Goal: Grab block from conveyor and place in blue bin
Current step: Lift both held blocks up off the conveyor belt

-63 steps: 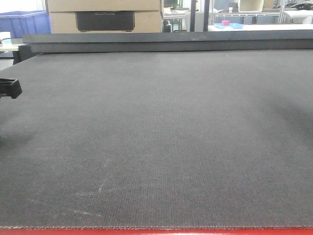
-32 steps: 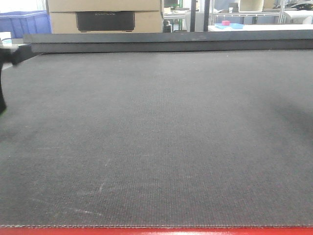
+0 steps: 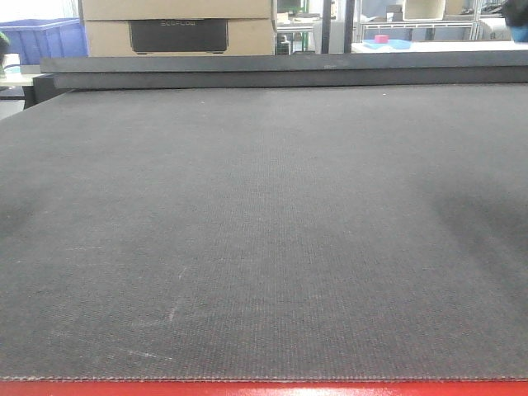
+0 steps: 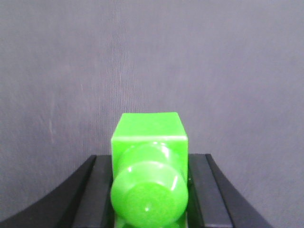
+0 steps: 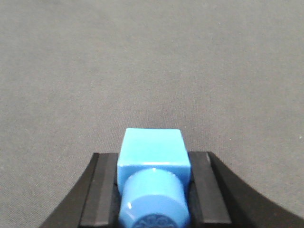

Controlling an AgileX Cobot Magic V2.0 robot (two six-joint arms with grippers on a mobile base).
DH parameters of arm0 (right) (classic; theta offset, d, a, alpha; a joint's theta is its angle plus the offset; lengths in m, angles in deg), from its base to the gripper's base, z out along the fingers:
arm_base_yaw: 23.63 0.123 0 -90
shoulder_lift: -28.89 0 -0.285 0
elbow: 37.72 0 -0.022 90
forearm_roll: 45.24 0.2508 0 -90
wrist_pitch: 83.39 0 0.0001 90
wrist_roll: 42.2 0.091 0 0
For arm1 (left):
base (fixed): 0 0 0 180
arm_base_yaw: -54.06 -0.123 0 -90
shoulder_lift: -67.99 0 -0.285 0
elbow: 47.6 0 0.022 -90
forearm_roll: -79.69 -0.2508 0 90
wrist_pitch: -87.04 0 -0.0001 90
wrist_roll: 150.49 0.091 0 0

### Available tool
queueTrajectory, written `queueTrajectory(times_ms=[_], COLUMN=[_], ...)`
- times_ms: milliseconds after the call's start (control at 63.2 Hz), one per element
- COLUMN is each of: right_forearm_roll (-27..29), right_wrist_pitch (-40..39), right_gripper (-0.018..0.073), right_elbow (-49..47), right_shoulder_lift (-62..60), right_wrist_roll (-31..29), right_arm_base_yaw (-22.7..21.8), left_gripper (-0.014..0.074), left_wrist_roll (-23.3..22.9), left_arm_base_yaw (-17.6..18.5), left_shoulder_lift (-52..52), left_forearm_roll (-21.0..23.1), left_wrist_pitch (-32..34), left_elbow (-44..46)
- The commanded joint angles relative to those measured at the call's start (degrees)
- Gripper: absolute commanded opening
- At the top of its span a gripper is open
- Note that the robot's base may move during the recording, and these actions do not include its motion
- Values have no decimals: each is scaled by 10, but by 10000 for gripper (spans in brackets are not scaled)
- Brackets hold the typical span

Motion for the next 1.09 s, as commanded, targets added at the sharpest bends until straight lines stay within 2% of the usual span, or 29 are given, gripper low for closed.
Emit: queueTrajectory(times_ms=[0,63,190,396,522,712,934,1077], right_forearm_roll=[-3,-3,-3,-3,-5,-53,-54,-54], right_wrist_pitch=[-81,-107,-95,-167,-194,-196,-212,-223], right_gripper=[-167,-167,-167,-167,-165,-162,-162,-162], right_elbow=[55,79,84,84,84,87,121,125], right_shoulder_lift=[-45,-68,-93,-123,-160,-210,-244,-251], right_wrist_roll=[-6,-6,-6,-6,-10,-10,-10,-10], right_arm_base_yaw=[2,2,2,2,2,2,3,3], left_gripper=[-111,-111,-111,-111,-111,-111,-111,-111], left_wrist_roll=[2,2,2,2,2,4,4,4], left_arm_base_yaw=[3,3,3,3,3,3,3,3], left_shoulder_lift=[48,78,117,170,203,253,290,298], left_forearm_roll=[-2,-16,-38,-45,-47,-61,-61,-61], left_wrist_pitch=[47,50,46,134,127,124,132,138], left_elbow=[-31,-45,-48,-48,-48,-62,-117,-117])
